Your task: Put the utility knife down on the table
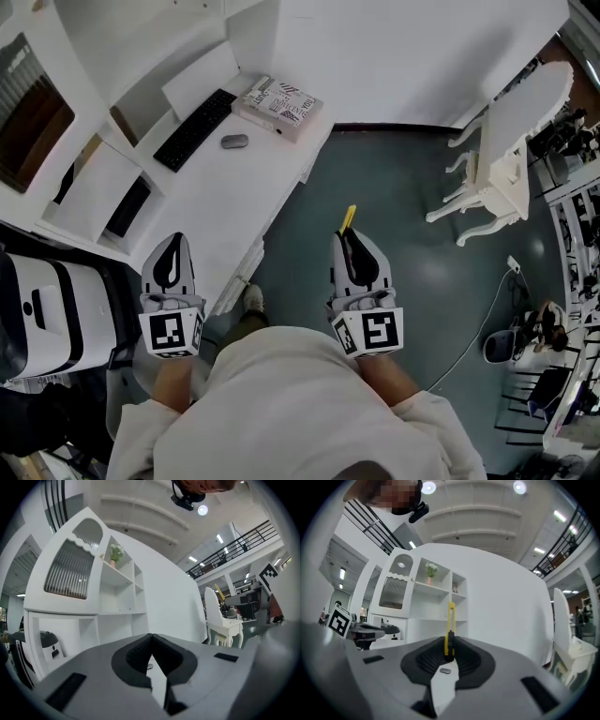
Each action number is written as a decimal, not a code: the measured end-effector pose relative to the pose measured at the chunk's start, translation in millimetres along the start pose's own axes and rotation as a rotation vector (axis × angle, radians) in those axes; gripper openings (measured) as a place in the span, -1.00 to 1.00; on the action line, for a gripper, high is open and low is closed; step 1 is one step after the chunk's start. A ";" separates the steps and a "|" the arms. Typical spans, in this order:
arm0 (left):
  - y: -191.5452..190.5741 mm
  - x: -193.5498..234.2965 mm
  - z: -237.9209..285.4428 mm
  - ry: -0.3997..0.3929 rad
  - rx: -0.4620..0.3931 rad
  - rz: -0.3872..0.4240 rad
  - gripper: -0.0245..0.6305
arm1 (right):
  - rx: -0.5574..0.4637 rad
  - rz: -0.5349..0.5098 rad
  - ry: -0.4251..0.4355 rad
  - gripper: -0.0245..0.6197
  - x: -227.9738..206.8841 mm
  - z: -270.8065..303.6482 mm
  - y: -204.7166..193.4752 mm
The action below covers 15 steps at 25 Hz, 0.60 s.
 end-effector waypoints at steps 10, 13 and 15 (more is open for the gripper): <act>-24.8 41.7 93.2 -0.042 0.029 -0.008 -0.92 | 0.126 0.042 -0.033 -0.71 -8.7 124.4 -40.3; -29.3 51.8 110.9 -0.053 0.036 -0.014 -0.92 | 0.163 0.056 -0.046 -0.71 -9.9 153.6 -55.5; -33.9 57.0 121.0 -0.057 0.042 -0.016 -0.92 | 0.188 0.062 -0.054 -0.71 -11.5 170.6 -67.3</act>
Point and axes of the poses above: the fingertips, and each gripper's own axes: z forward along the fingers, x to its left, y out of its top, the point moved 6 cm from there along -z, backward along the fingers, and after that the axes turned 5 degrees about y, right-handed, at the moved point
